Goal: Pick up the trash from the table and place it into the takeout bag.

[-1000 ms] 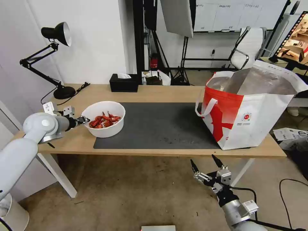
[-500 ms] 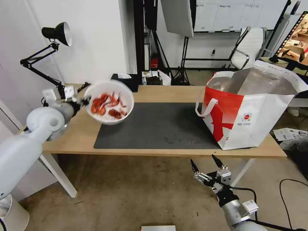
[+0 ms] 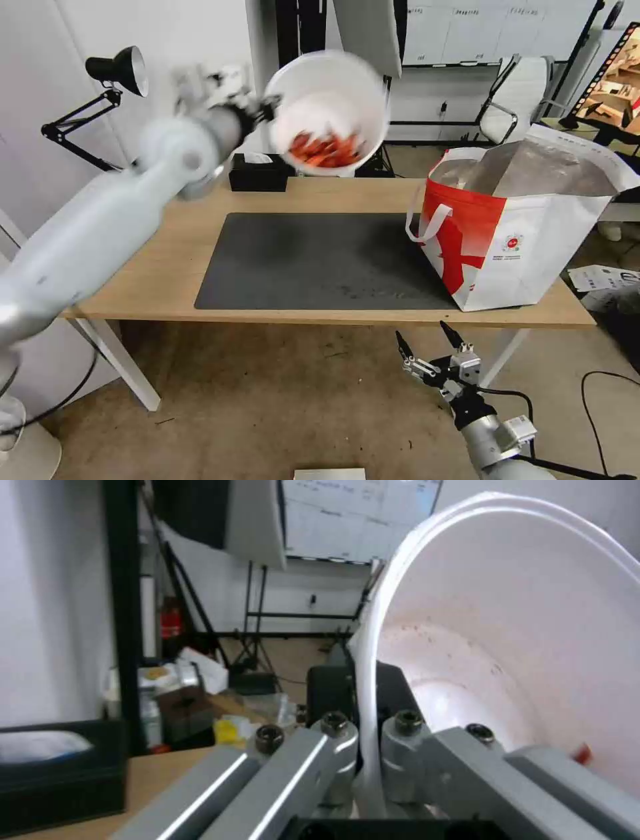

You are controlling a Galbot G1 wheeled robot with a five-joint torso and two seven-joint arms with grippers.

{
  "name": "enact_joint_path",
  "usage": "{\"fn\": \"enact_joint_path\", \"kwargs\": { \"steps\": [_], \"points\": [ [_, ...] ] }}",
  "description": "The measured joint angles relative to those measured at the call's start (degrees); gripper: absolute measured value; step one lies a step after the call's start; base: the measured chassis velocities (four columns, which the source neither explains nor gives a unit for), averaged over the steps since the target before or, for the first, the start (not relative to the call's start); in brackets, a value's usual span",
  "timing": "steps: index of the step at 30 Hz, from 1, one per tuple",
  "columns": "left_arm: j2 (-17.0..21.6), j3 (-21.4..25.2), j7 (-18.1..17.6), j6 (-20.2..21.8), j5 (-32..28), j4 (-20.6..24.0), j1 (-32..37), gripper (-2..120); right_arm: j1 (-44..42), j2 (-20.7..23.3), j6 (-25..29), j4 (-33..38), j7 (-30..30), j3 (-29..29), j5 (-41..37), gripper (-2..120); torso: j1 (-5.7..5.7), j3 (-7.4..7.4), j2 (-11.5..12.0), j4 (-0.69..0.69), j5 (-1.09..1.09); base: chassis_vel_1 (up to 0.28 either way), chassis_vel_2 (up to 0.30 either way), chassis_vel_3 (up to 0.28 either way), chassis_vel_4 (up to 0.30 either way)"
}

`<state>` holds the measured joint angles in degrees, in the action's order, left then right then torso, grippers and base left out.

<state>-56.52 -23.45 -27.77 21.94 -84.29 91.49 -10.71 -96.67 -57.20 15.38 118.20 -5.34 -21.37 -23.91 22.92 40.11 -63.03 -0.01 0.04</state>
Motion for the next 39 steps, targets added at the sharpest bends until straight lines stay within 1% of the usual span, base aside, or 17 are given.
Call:
{"fn": "enact_joint_path", "kwargs": {
  "steps": [1,2,5,6,8,9,12,13,16,17,19,24,29,31,32,33,39],
  "points": [
    [-2.9,-1.3,-0.2,0.1,0.0,-2.0,-1.6,0,0.0,0.0,0.0,0.0,0.0,0.0,0.0,100,0.01,0.00,0.0,0.01,-0.02,0.000,0.000,0.000,0.000],
    [-2.9,-1.3,-0.2,0.1,0.0,-2.0,-1.6,0,0.0,0.0,0.0,0.0,0.0,0.0,0.0,100,0.01,0.00,0.0,0.01,-0.02,0.000,0.000,0.000,0.000],
    [-9.1,-3.0,-0.2,0.2,0.1,-5.7,-3.7,0,0.0,0.0,0.0,0.0,0.0,0.0,0.0,100,0.00,0.00,0.0,-0.01,-0.01,0.000,0.000,0.000,0.000],
    [-9.1,-3.0,-0.2,0.2,0.1,-5.7,-3.7,0,0.0,0.0,0.0,0.0,0.0,0.0,0.0,100,0.00,0.00,0.0,-0.01,-0.01,0.000,0.000,0.000,0.000],
    [-13.4,-3.4,-0.2,0.2,1.0,-8.8,-4.5,0,0.0,0.0,0.0,0.0,0.0,0.0,0.0,100,0.00,0.00,0.0,0.01,-0.01,0.000,0.000,0.000,0.000],
    [-13.4,-3.4,-0.2,0.2,1.0,-8.8,-4.5,0,0.0,0.0,0.0,0.0,0.0,0.0,0.0,100,0.00,0.00,0.0,0.01,-0.01,0.000,0.000,0.000,0.000],
    [-18.9,-3.4,0.1,0.2,3.0,-14.2,-5.1,0,0.0,0.0,0.0,0.0,0.0,0.0,0.0,100,0.00,0.00,0.0,0.02,-0.02,0.000,0.000,0.000,0.000],
    [-18.9,-3.4,0.1,0.2,3.0,-14.2,-5.1,0,0.0,0.0,0.0,0.0,0.0,0.0,0.0,100,0.00,0.00,0.0,0.02,-0.02,0.000,0.000,0.000,0.000],
    [-23.9,-3.4,1.4,0.0,5.7,-19.3,-5.5,0,0.0,0.0,0.0,0.0,0.0,0.0,0.0,100,0.00,0.00,0.0,0.00,-0.01,0.000,0.000,0.000,0.000],
    [-23.9,-3.4,1.4,0.0,5.7,-19.3,-5.5,0,0.0,0.0,0.0,0.0,0.0,0.0,0.0,100,0.00,0.00,0.0,0.00,-0.01,0.000,0.000,0.000,0.000],
    [-26.5,-3.4,2.1,0.0,7.1,-21.3,-5.6,0,0.0,0.0,0.0,0.0,0.0,0.0,0.0,100,0.00,0.00,0.0,0.00,-0.02,0.000,0.000,0.000,0.000],
    [-28.6,-4.6,4.8,-1.1,11.7,-24.0,-5.5,0,0.0,0.0,0.0,0.0,0.0,0.0,0.0,100,0.00,-0.01,0.0,0.00,-0.02,0.000,0.000,0.000,0.000],
    [-30.0,-4.8,5.4,-1.8,13.3,-24.7,-5.0,0,0.0,0.0,0.0,0.0,0.0,0.0,0.0,100,0.00,0.00,0.0,0.04,-0.03,0.000,0.000,0.000,0.000],
    [-31.6,-5.9,6.5,-3.6,16.8,-25.8,-4.5,0,0.0,0.0,0.0,0.0,0.0,0.0,0.0,100,-0.01,-0.01,0.0,0.00,-0.03,0.000,0.000,0.000,0.000],
    [-31.6,-5.9,6.5,-3.6,16.8,-25.8,-4.5,0,0.0,0.0,0.0,0.0,0.0,0.0,0.0,100,-0.01,-0.01,0.0,0.00,-0.03,0.000,0.000,0.000,0.000],
    [-32.1,-6.6,7.1,-4.6,18.6,-26.4,-4.3,0,0.0,0.0,0.0,0.0,0.0,0.0,0.0,100,-0.01,-0.01,0.0,-0.01,-0.03,0.000,0.000,0.000,0.000],
    [-33.7,-8.9,7.9,-6.8,24.3,-27.5,-3.4,0,0.0,0.0,0.0,0.0,0.0,0.0,0.0,100,0.00,-0.01,0.0,0.01,-0.03,0.000,0.000,0.000,0.000]
  ]
}}
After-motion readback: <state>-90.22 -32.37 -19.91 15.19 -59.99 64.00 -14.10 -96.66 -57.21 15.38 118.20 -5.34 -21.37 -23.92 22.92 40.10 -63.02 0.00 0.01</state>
